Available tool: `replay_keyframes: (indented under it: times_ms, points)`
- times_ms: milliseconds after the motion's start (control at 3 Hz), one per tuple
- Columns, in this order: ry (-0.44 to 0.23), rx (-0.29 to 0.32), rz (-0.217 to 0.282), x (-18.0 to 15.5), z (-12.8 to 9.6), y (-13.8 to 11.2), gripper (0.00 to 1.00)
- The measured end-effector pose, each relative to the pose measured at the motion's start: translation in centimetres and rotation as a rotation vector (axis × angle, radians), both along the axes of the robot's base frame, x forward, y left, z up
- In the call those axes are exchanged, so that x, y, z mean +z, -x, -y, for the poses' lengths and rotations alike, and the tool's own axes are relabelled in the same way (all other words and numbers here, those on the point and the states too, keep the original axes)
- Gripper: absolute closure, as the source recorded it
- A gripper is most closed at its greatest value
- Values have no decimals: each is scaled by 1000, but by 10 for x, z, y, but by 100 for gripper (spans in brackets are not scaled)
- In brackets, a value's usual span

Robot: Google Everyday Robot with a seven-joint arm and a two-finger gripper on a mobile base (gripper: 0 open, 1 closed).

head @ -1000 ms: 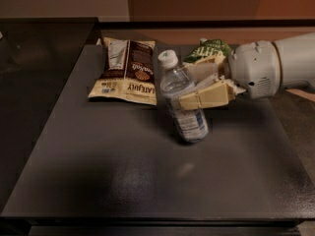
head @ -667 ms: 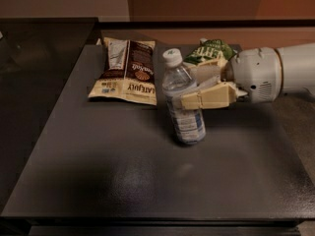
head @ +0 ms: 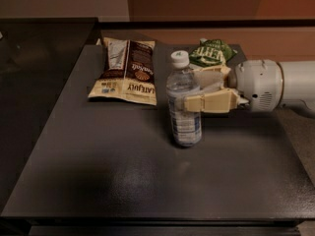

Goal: Place blue plastic bottle upright

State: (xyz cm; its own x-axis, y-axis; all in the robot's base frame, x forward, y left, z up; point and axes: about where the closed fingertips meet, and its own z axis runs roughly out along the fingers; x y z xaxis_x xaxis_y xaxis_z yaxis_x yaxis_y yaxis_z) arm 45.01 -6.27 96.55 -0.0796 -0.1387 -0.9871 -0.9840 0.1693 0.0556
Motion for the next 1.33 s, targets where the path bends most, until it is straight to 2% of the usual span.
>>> replay_keyframes:
  times_ms: [667, 1000, 1333]
  points:
    - [-75, 21, 60, -11, 3, 0, 13]
    - [-86, 31, 90, -15, 7, 1, 0]
    - [-86, 31, 90, -15, 7, 1, 0]
